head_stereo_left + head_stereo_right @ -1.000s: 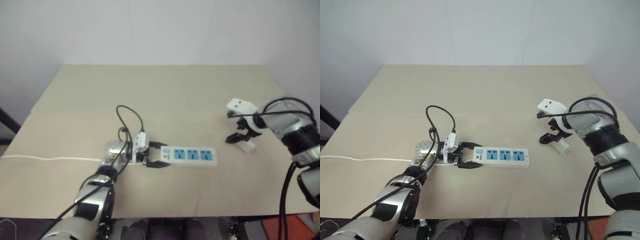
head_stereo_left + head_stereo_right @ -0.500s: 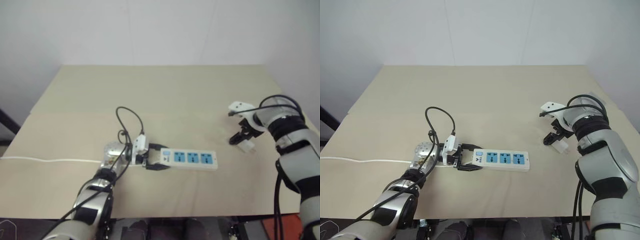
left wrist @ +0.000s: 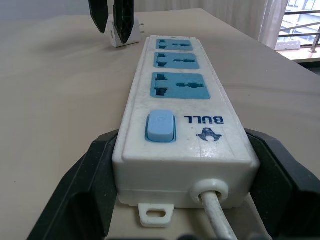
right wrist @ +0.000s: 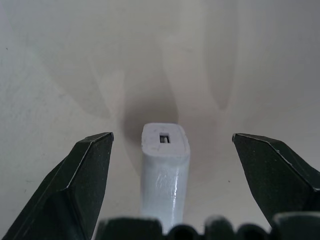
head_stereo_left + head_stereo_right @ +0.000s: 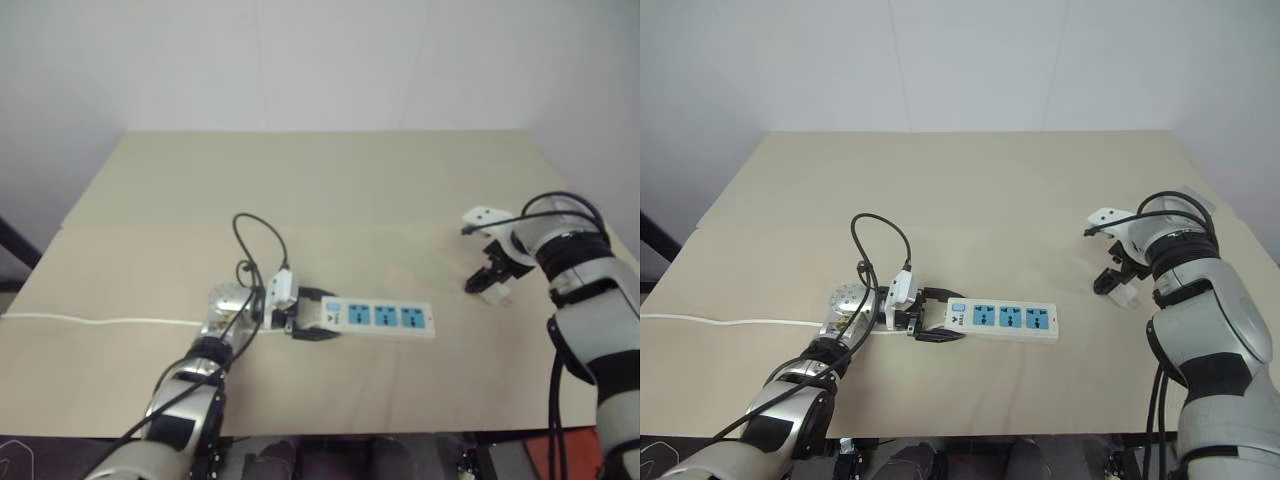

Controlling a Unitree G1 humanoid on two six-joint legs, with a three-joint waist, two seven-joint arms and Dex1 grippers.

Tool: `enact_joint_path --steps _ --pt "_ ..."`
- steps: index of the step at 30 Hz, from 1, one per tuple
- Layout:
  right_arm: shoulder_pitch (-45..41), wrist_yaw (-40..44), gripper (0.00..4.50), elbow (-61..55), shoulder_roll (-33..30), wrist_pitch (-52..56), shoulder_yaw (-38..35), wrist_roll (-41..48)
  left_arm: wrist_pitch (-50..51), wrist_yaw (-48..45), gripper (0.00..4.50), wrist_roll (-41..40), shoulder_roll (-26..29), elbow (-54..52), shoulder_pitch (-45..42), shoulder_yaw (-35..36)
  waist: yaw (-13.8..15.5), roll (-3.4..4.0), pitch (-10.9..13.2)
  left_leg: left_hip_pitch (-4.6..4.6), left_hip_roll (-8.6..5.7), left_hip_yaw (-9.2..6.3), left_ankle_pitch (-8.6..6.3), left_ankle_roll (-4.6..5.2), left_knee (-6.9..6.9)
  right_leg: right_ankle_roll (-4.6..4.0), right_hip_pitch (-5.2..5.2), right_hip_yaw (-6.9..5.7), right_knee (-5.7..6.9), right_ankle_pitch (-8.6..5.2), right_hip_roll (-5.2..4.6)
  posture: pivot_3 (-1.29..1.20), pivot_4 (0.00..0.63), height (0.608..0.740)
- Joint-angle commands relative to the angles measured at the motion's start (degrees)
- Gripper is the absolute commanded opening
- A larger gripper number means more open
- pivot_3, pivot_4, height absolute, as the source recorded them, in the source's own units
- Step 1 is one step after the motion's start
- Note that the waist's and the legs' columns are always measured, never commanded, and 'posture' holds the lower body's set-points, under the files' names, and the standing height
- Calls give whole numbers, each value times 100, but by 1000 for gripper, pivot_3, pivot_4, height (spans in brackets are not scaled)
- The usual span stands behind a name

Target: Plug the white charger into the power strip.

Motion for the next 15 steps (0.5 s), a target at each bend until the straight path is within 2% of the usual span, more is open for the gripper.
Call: enact_joint_path --steps 1,6,7,10,15 --pt "-27 74 4500 -2 -45 -18 -126 -120 2 40 3277 -72 -63 -110 76 -80 0 1 -1 0 0 0 0 0 0 0 0 0 0 0 0 0 150 740" --pt "-14 66 4500 42 7 34 -243 -108 16 56 3277 -71 -60 -122 75 -88 0 3 -2 1 0 0 0 0 0 0 0 0 1 0 0 0 150 740" --pt "-6 37 4318 59 14 42 -243 -140 15 58 3277 -69 -60 -120 74 -90 1 4 -2 1 0 0 0 0 0 0 1 1 1 0 0 0 150 740" --pt "23 35 3617 85 32 81 -288 -160 15 78 3277 -80 -71 -112 69 -78 3 5 -3 1 0 0 0 0 0 0 1 1 1 0 0 0 150 740" --pt "117 28 1883 93 25 95 -270 -262 85 218 3277 -178 -152 -134 43 21 12 6 -3 1 -1 0 0 0 1 0 1 1 2 0 -1 0 150 740"
